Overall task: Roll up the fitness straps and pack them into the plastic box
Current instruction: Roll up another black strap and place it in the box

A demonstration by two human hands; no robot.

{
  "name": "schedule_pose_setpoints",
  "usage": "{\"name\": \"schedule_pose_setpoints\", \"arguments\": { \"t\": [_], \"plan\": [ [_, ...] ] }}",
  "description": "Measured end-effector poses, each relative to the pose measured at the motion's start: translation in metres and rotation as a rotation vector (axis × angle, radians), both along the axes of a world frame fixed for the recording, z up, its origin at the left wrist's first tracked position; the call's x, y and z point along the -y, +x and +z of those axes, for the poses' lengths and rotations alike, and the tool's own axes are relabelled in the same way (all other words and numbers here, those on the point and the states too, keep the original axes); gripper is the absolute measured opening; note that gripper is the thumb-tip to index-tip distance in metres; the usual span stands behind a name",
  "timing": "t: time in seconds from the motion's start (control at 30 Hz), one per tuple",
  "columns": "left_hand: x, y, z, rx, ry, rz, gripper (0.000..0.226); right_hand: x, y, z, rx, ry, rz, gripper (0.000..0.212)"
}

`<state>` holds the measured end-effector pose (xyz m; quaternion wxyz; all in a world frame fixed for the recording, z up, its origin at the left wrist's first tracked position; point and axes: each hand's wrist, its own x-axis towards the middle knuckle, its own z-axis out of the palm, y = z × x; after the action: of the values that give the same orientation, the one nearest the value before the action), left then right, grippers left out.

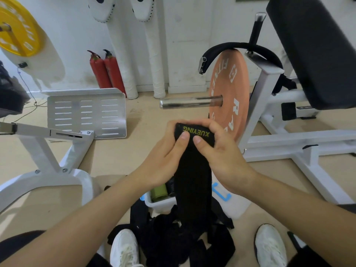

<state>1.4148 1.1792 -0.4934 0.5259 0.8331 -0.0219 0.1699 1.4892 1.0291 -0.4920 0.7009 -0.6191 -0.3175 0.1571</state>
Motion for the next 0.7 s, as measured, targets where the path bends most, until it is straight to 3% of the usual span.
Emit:
{"name": "schedule_pose_setpoints", "arguments": {
  "t": [0.1,0.23,0.4,0.53,0.7],
  "plan": [
    [0.000,-0.001,-0.002,-0.015,-0.005,-0.024,0.041,0.003,0.001,0.005,0.048,-0.072,0.067,0.034],
    [-0.005,0.000,0.002,0.054,-0.007,0.007,0.027,0.009,0.011,0.011,0.139,-0.135,0.066,0.035],
    [-0.012,0.000,0.006,0.081,-0.120,0.032,0.026,0.015,0.024,0.013,0.105,-0.132,0.054,0.042],
    [-0.016,0.000,0.010,0.077,-0.219,0.055,0.022,0.017,0.029,0.016,0.243,-0.188,0.045,0.041],
    [-0.016,0.002,0.007,0.227,0.001,0.141,0.025,0.013,0.022,0.019,0.117,-0.161,0.113,0.040]
  ]
}}
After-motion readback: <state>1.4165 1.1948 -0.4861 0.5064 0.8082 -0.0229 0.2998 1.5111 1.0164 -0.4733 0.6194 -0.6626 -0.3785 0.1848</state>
